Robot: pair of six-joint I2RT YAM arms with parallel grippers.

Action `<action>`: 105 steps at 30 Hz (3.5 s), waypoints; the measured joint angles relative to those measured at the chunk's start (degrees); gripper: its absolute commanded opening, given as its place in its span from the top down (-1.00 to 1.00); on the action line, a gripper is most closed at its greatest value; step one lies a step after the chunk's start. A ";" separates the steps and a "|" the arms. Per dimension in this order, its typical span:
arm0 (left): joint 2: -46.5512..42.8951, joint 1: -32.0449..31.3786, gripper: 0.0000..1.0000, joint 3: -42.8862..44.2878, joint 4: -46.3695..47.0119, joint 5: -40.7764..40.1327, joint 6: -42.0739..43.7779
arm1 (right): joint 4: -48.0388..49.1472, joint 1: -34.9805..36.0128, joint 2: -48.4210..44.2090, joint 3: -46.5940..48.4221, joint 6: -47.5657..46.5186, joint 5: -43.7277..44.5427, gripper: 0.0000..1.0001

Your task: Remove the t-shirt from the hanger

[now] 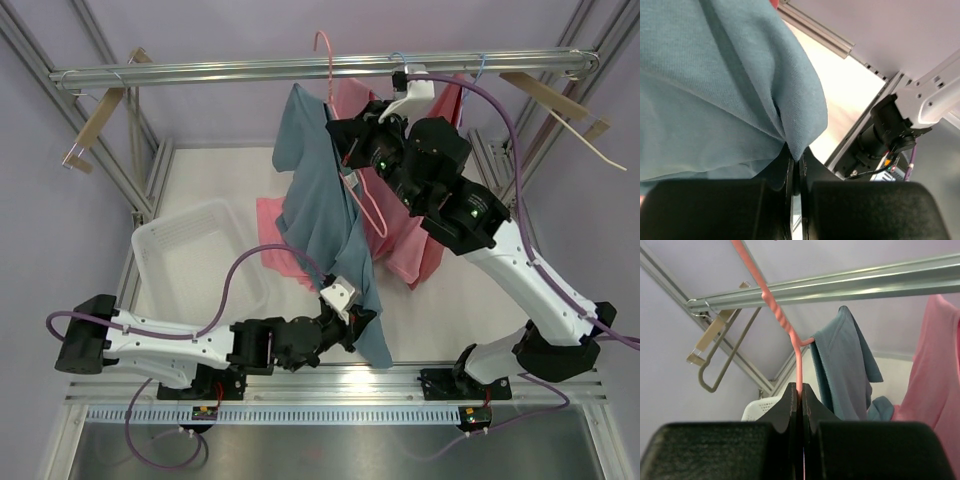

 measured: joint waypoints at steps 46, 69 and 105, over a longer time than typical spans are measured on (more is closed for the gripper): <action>-11.98 28.15 1.00 14.19 -6.21 2.23 29.86 | -1.75 -1.55 -47.54 -30.86 14.64 -37.27 1.00; -4.20 32.04 1.00 68.15 -22.75 -7.08 52.41 | -14.69 -1.57 -56.43 -31.91 8.22 -23.37 1.00; -15.13 49.96 1.00 45.03 -10.05 -12.31 64.32 | -17.31 -1.55 -40.63 -29.09 6.38 -27.87 1.00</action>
